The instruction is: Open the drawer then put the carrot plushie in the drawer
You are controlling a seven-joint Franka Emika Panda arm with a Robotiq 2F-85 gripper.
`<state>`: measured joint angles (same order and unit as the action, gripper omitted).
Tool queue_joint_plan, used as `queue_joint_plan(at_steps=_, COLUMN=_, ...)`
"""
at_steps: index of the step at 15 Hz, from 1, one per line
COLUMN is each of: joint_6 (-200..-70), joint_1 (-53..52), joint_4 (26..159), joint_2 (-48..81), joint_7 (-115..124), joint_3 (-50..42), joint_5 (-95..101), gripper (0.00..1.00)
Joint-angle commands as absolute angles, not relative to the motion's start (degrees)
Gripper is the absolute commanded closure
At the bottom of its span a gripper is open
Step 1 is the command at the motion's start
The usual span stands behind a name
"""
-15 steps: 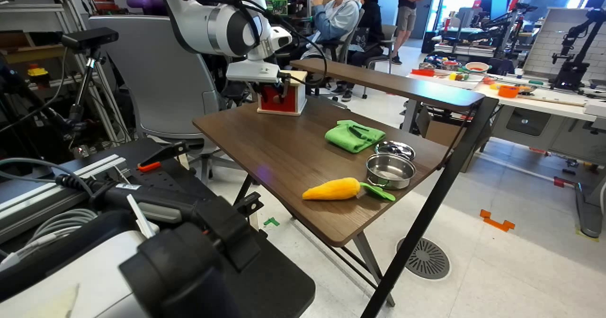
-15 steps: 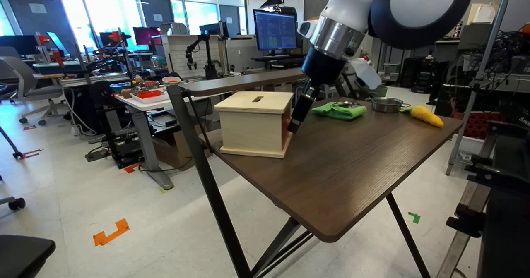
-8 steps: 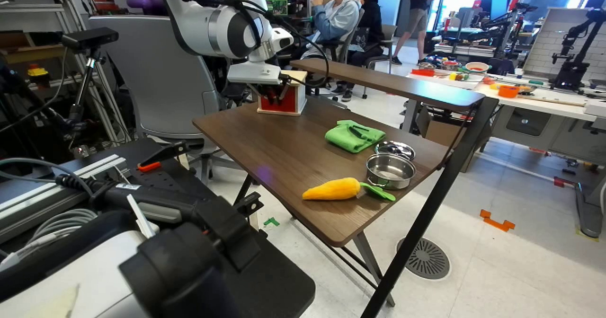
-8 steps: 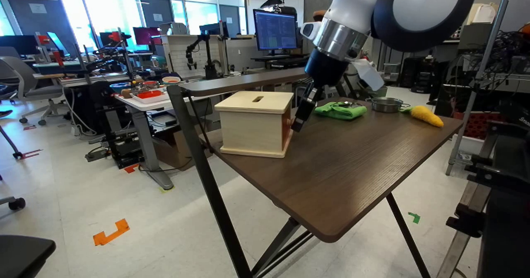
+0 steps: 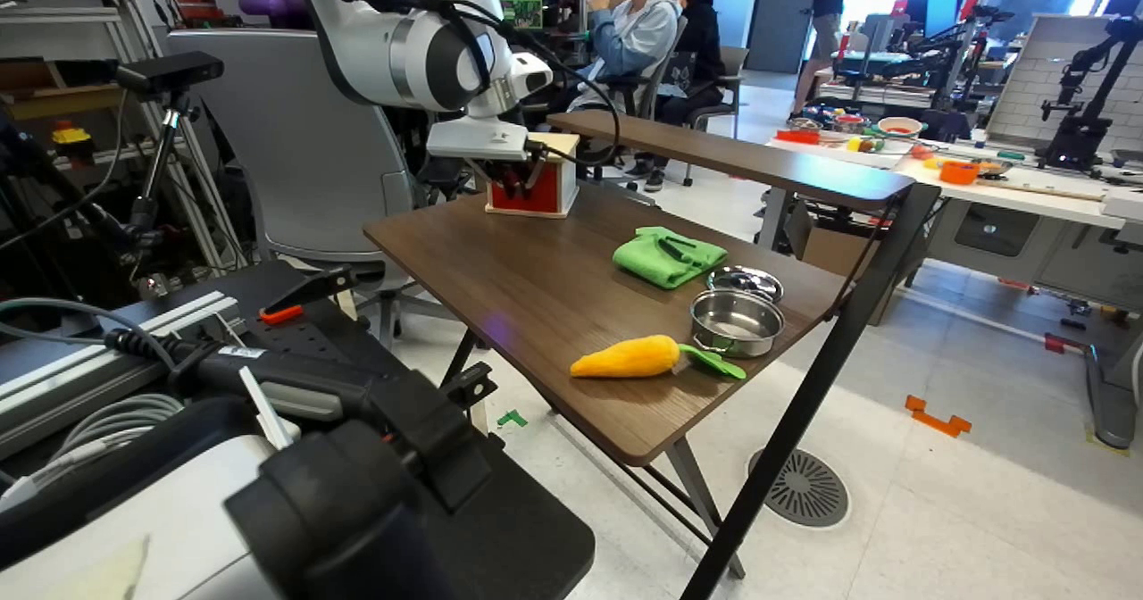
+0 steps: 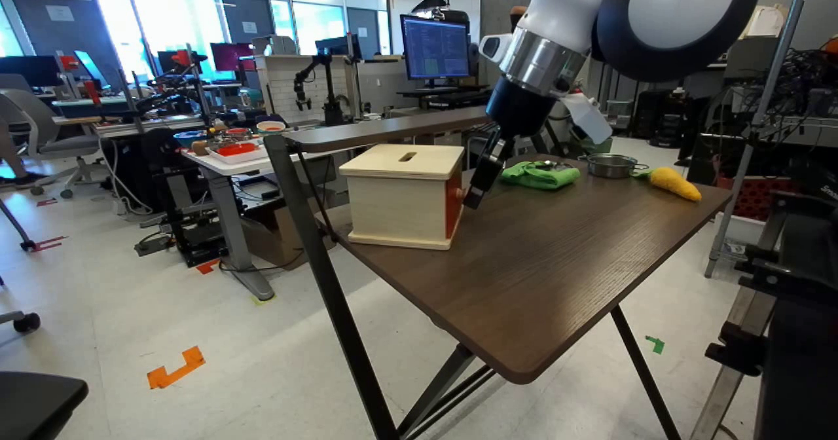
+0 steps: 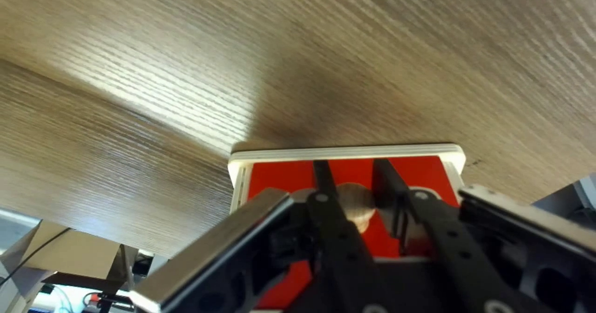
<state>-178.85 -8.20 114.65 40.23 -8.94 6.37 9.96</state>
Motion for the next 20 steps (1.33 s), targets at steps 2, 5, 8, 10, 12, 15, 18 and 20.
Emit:
queue_joint_plan(at_steps=2, joint_6=-177.4, joint_1=-5.4, joint_4=119.7, joint_2=35.9, joint_7=-10.0, joint_3=8.9, joint_5=10.0, gripper=0.93)
queue_joint_plan(at_steps=5, joint_6=-176.5, joint_1=-3.5, joint_4=122.6, joint_2=33.8, joint_7=-10.1, joint_3=10.2, joint_5=9.6, gripper=0.93)
queue_joint_plan(at_steps=8, joint_6=-175.2, joint_1=-1.7, joint_4=125.3, joint_2=31.9, joint_7=-10.6, joint_3=11.3, joint_5=9.2, gripper=0.93)
queue_joint_plan(at_steps=10, joint_6=-174.3, joint_1=-1.0, joint_4=126.8, joint_2=30.9, joint_7=-10.9, joint_3=11.6, joint_5=9.1, gripper=0.93)
queue_joint_plan(at_steps=12, joint_6=-173.6, joint_1=-0.9, joint_4=128.0, joint_2=30.0, joint_7=-11.0, joint_3=11.3, joint_5=9.1, gripper=0.93)
queue_joint_plan(at_steps=15, joint_6=-171.5, joint_1=-0.5, joint_4=128.8, joint_2=29.5, joint_7=-11.2, joint_3=11.3, joint_5=8.7, gripper=0.93)
queue_joint_plan(at_steps=18, joint_6=-168.9, joint_1=-1.0, joint_4=129.0, joint_2=29.5, joint_7=-11.9, joint_3=10.8, joint_5=9.2, gripper=0.41)
queue_joint_plan(at_steps=20, joint_6=-167.1, joint_1=-0.8, joint_4=129.0, joint_2=29.6, joint_7=-12.7, joint_3=11.1, joint_5=8.9, gripper=0.26)
